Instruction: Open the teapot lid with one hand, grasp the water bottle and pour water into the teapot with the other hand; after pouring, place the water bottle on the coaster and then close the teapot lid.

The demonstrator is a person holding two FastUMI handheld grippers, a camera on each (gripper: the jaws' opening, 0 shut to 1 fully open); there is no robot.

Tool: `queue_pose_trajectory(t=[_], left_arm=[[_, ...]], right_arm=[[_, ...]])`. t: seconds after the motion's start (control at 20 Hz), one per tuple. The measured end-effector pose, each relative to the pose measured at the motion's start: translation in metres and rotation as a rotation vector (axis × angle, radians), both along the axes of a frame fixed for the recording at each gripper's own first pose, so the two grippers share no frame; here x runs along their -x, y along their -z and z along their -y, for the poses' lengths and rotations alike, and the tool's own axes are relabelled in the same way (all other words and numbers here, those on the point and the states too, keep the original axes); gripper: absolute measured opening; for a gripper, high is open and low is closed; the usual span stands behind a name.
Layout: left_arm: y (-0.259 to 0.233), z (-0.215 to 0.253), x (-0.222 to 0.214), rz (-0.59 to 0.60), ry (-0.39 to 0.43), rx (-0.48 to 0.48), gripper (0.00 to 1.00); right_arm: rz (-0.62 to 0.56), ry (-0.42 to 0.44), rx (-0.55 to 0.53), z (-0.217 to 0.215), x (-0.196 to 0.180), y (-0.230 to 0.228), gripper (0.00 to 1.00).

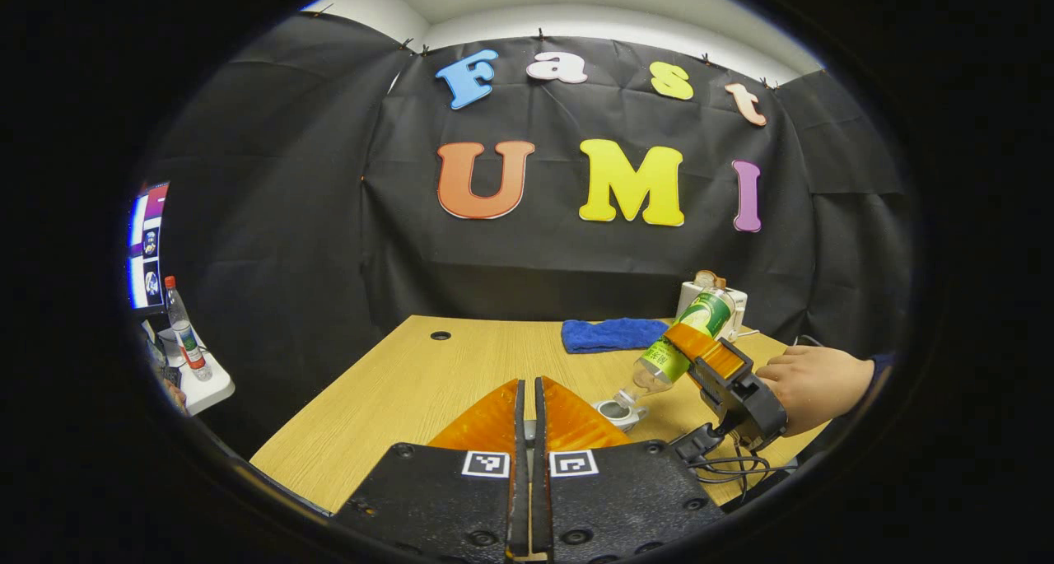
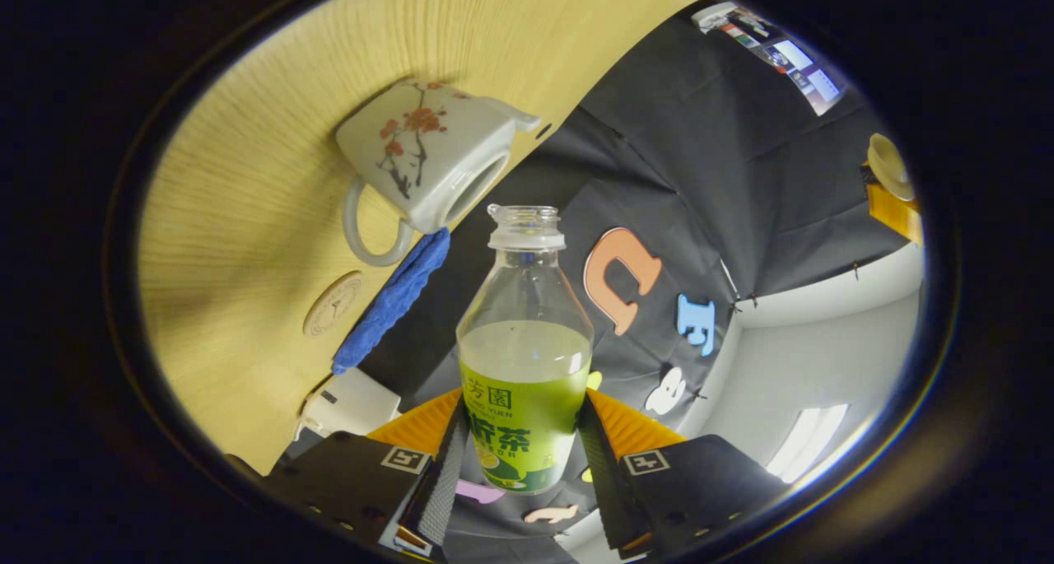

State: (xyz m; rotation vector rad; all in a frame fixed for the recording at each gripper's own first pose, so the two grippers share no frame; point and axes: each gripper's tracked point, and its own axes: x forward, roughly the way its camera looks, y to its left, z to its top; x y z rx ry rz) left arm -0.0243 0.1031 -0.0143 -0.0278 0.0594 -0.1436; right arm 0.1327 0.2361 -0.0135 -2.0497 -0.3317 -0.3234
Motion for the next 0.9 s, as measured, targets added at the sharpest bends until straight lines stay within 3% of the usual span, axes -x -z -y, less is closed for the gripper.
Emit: queue_pose_trajectory(t=[0.6,0.9], left_arm=[[0.001,0.003,0.000,-0.001,0.004,-0.007,0.04],[-0.003,-0.001,-0.002,0.014,-0.003,-0.004,0.04]], right_arm=[[0.003,-0.011,-0.015,-0.004,0.004,0.001,0.70],[-0.028,-0.029,-0.175,0.010,0.002,-0.001,0.72]])
